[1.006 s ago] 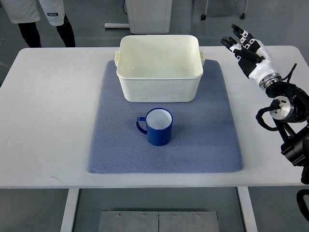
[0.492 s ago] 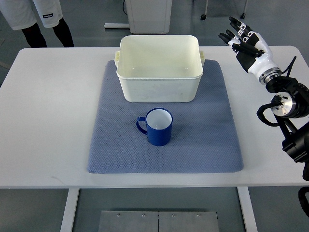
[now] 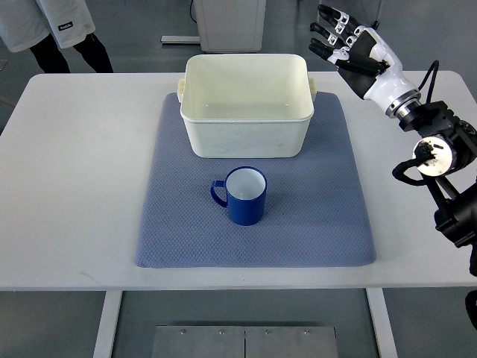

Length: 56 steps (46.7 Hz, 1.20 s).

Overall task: Place cup in box with right hand
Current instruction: 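Swing the right hand over the box toward the blue mug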

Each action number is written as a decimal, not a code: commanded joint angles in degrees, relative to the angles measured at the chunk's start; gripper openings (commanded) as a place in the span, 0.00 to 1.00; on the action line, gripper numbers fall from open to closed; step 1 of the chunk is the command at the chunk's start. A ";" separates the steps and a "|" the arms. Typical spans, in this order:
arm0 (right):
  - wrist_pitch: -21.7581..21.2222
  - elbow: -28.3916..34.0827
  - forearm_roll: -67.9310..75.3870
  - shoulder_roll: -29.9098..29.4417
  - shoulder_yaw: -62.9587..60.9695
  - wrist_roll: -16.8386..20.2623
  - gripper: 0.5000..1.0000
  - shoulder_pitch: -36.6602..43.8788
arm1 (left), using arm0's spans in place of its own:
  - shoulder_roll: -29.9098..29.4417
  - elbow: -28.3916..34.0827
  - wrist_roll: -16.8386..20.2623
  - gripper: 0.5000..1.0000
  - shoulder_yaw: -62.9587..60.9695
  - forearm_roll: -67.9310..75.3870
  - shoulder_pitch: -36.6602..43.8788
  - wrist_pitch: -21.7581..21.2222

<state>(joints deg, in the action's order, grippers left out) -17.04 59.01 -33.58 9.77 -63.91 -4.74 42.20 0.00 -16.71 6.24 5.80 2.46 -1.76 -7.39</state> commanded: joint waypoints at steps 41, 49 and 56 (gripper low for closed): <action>-6.61 10.34 -12.30 1.48 12.76 -0.27 1.00 -0.28 | 0.00 0.01 0.00 1.00 0.01 0.00 0.00 0.01; -6.52 10.34 -13.09 1.39 14.69 -0.27 1.00 -0.36 | 0.00 0.01 0.00 1.00 0.01 0.00 0.00 0.01; -6.52 10.34 -14.06 1.30 16.54 -0.97 1.00 -0.45 | 0.00 0.01 0.00 1.00 0.01 0.00 0.00 0.01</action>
<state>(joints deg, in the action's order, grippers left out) -23.56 69.35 -47.14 11.16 -48.16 -5.28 41.76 0.00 -16.71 6.24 5.80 2.46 -1.76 -7.38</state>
